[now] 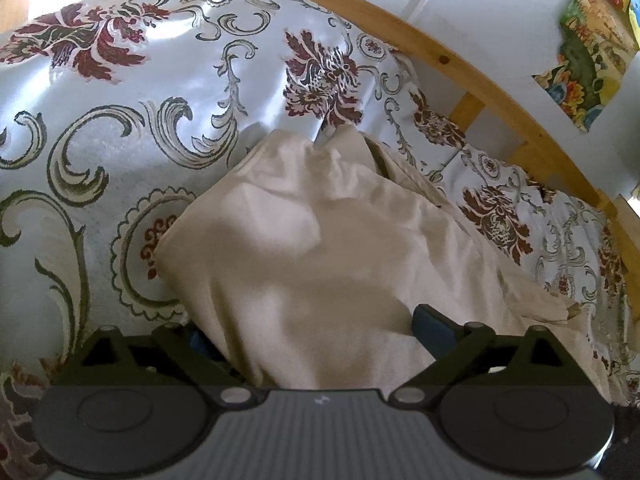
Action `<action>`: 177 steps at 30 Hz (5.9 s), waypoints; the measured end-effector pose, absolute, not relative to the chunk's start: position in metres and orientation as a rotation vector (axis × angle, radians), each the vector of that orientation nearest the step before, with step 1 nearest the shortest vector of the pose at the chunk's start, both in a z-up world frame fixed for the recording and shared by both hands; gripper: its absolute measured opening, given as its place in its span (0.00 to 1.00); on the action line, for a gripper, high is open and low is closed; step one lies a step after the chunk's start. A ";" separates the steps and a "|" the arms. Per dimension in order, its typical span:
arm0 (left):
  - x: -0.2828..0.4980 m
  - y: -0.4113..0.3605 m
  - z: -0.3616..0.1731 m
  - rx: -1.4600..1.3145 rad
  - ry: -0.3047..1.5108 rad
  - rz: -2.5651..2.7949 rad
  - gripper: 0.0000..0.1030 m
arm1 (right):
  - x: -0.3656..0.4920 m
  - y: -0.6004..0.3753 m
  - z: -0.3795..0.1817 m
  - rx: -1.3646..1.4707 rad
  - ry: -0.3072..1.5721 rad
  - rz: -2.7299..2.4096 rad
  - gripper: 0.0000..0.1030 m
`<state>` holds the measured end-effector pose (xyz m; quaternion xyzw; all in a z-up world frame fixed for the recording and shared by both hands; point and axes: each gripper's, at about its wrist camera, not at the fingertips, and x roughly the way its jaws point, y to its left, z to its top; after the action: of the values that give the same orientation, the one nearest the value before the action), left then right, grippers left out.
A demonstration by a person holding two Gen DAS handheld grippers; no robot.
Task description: Fold large clothes
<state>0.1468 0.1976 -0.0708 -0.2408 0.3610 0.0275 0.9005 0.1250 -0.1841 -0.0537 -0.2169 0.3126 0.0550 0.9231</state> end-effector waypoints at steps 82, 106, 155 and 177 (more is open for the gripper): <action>0.158 0.046 -0.015 -0.221 0.698 -0.645 0.76 | 0.140 -0.414 -0.017 -0.002 0.537 0.105 0.02; 0.175 0.014 -0.052 -0.120 0.897 -0.664 0.76 | 0.226 -0.342 0.005 -0.183 0.554 0.242 0.59; 0.177 0.045 -0.043 -0.254 0.880 -0.558 0.98 | 0.075 -0.420 -0.016 0.307 0.676 -0.115 0.94; 0.163 0.045 -0.062 -0.191 0.913 -0.540 0.99 | 0.065 -0.394 -0.002 0.223 0.629 -0.067 0.44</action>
<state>0.1630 0.0450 -0.0622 -0.0908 0.4348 -0.2571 0.8583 0.0646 -0.3945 -0.0025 0.1096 0.3085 -0.0329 0.9443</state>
